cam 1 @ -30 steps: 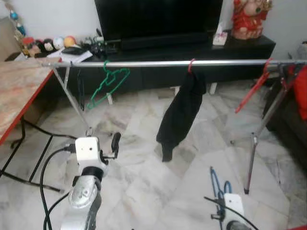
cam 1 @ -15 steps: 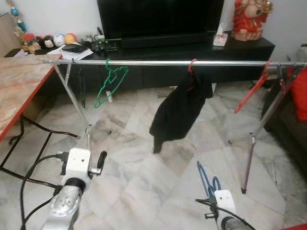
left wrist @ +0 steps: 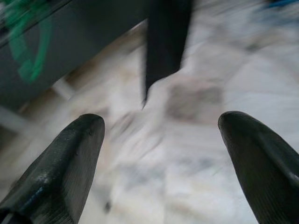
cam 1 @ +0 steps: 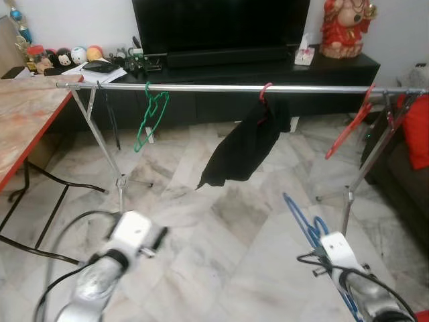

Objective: Hang hanger

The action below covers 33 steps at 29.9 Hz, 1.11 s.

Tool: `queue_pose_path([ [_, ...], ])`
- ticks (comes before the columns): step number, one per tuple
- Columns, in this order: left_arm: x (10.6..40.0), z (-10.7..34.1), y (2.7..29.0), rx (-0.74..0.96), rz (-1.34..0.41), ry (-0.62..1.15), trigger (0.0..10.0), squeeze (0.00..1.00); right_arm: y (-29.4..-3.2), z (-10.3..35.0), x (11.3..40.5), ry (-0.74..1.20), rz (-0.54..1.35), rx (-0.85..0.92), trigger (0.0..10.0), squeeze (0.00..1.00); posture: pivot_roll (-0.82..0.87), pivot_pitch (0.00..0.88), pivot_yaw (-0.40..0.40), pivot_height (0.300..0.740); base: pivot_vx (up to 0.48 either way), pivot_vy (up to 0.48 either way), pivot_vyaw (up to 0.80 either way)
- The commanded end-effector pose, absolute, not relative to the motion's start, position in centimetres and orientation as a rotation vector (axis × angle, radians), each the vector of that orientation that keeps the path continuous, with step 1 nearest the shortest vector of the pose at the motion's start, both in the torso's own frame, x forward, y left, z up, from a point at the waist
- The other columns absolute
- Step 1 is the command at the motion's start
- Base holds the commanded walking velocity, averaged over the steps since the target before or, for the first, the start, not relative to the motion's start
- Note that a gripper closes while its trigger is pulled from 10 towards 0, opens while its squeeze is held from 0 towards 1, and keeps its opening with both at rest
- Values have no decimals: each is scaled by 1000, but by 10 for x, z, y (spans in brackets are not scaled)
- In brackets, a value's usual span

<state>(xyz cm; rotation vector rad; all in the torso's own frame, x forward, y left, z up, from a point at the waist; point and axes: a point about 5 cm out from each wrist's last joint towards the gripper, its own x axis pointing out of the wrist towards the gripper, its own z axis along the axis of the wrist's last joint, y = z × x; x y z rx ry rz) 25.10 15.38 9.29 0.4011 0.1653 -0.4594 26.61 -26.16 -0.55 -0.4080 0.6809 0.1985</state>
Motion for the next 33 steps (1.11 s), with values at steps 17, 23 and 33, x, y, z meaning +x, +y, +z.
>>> queue_pose_path([
  [17,257,92,95,442,-947,184,10000,0,-228,34,295,599,863,-632,10000,0,-123,0,79,740,0,0,0],
  [23,261,95,72,400,-1117,191,10000,0,-211,49,301,531,1022,-672,10000,0,-135,0,87,740,0,0,0],
  [33,262,94,64,413,-1198,204,10000,0,-202,54,300,509,1105,-675,10000,0,-142,0,90,740,0,0,0],
])
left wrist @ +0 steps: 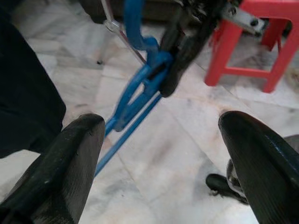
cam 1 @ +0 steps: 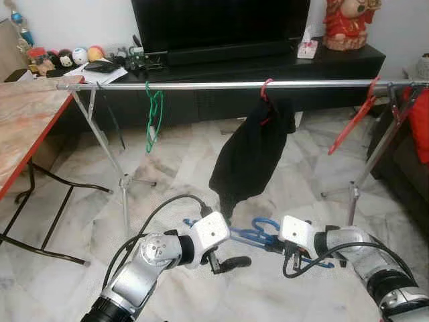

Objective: Hang hanger

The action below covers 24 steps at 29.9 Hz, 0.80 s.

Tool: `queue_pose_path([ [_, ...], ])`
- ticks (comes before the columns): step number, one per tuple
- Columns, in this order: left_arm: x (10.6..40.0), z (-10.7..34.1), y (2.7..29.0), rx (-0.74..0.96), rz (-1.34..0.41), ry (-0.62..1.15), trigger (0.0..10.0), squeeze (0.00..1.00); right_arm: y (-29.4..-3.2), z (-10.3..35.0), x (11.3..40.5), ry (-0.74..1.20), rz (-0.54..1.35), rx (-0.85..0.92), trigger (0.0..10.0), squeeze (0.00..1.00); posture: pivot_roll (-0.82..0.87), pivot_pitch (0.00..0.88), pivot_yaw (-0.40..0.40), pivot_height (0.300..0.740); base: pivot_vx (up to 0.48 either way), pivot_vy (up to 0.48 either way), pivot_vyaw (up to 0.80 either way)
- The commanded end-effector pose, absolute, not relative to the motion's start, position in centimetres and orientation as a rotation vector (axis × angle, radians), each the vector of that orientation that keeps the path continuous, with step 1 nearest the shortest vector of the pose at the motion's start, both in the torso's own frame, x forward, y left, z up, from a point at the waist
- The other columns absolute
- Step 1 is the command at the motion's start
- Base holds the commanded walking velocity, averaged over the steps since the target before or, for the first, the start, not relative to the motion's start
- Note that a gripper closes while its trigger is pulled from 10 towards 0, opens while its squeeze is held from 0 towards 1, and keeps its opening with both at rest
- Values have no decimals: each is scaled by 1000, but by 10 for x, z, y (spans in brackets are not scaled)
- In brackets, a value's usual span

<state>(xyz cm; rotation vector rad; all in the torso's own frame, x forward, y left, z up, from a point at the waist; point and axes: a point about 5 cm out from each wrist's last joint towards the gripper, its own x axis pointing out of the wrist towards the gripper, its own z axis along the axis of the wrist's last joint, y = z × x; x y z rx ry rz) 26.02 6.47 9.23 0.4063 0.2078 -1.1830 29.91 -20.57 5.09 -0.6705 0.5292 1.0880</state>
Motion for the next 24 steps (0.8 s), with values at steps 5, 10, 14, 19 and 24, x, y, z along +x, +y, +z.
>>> queue_pose_path([
  [5,270,91,65,472,-1190,210,10000,0,-198,58,297,500,1197,-740,10000,0,-149,0,82,740,0,0,0],
  [10,271,89,64,476,-1192,210,10000,0,-189,62,295,480,1259,-726,10000,0,-150,0,78,740,0,0,0],
  [14,272,86,61,491,-1201,219,10000,0,-185,62,291,487,1304,-738,10000,0,-150,0,74,740,0,0,0],
  [19,270,83,59,490,-1228,235,10000,0,-176,68,293,441,1316,-711,10000,0,-152,0,76,740,0,0,0],
  [24,268,79,57,506,-1245,246,4275,0,-173,71,292,431,1327,-710,10000,0,-155,0,78,740,0,0,0],
])
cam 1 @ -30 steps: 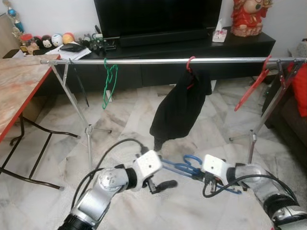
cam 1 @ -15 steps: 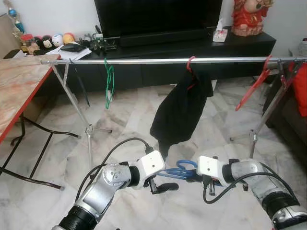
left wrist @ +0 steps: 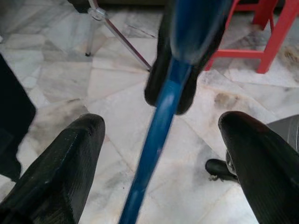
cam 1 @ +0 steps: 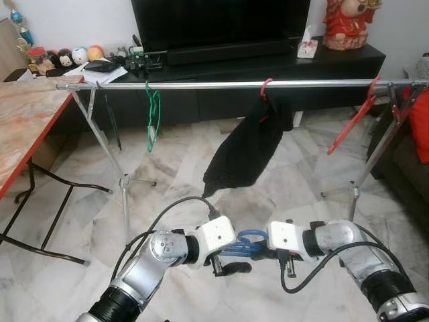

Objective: Hang hanger

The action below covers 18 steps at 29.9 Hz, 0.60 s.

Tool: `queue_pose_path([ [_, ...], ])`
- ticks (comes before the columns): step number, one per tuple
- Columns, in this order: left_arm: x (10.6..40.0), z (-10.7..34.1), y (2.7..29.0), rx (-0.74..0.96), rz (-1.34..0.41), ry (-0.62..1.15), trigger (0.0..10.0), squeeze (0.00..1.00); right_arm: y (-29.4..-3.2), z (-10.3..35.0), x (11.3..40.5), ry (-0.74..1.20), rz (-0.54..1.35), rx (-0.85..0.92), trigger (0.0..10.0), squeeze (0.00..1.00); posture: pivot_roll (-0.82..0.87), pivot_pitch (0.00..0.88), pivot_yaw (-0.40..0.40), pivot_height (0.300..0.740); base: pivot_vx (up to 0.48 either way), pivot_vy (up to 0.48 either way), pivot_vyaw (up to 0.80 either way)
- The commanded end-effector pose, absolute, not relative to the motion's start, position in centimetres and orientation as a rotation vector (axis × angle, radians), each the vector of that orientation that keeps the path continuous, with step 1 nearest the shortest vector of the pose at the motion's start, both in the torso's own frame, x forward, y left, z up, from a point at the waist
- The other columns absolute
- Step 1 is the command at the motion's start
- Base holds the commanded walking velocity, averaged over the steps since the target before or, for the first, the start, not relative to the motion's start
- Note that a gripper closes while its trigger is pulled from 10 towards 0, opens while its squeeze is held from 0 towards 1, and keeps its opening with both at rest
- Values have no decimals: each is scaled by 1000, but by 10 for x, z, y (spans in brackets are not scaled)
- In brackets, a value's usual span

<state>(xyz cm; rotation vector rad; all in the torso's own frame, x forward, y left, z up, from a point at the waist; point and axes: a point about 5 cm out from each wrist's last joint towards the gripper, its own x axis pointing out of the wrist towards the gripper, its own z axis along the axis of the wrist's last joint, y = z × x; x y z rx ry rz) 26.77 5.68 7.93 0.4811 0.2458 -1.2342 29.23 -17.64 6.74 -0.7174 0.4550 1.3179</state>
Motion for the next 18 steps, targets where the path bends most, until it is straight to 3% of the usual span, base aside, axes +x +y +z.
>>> queue_pose_path([
  [1,268,79,57,506,-1244,247,353,0,-173,71,292,431,1327,-712,10000,0,-155,0,78,740,0,0,0],
  [2,268,78,57,508,-1243,250,0,0,-172,71,293,428,1323,-716,10000,0,-155,0,78,740,0,0,0],
  [18,265,75,55,535,-1265,255,0,0,-166,73,293,423,1325,-703,10000,0,-150,0,77,740,0,0,0],
])
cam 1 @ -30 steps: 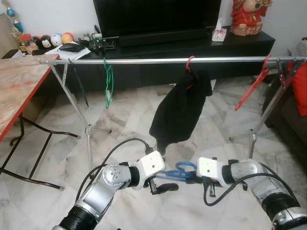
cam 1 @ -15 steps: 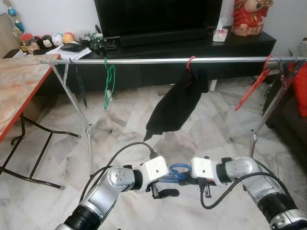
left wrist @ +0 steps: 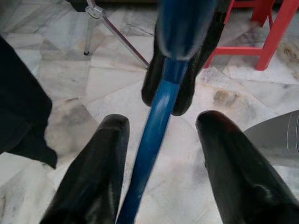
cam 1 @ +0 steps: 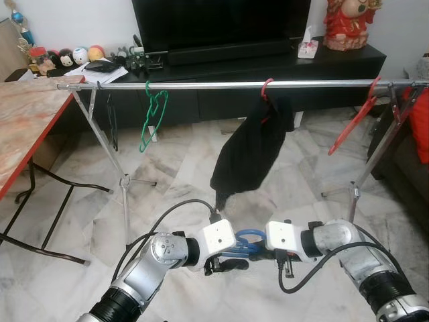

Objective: Hang hanger

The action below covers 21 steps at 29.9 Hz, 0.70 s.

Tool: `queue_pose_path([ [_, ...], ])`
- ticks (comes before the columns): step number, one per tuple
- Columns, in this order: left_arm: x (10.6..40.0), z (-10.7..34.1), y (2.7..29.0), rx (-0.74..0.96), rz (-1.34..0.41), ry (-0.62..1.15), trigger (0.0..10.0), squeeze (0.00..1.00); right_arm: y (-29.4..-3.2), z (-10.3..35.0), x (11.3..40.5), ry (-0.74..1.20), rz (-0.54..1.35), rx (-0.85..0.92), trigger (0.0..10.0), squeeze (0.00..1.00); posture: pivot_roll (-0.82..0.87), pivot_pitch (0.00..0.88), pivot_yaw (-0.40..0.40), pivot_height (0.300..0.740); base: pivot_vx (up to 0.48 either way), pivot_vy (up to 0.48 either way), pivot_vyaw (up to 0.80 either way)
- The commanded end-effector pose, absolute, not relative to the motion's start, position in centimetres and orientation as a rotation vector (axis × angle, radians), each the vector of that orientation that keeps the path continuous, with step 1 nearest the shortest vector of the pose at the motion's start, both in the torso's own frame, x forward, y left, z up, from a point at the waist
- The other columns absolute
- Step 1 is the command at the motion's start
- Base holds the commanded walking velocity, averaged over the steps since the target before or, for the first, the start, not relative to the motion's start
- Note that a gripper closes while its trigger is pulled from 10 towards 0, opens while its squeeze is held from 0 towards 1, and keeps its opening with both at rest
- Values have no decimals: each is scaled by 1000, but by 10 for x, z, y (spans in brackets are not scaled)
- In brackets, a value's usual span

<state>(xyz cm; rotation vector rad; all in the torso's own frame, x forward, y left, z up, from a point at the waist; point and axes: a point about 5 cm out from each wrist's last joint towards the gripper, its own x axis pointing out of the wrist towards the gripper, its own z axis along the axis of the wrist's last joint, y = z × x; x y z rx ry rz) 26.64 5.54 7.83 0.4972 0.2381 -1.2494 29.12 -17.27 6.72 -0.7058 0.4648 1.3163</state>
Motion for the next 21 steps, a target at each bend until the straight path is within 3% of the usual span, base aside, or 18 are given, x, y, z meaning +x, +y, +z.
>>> queue_pose_path([
  [1,265,74,54,536,-1267,255,0,0,-166,73,294,421,1324,-701,10000,0,-150,0,78,740,0,0,0],
  [21,262,68,54,600,-1288,270,0,0,-162,77,297,401,1315,-692,10000,0,-147,0,79,740,0,0,0],
])
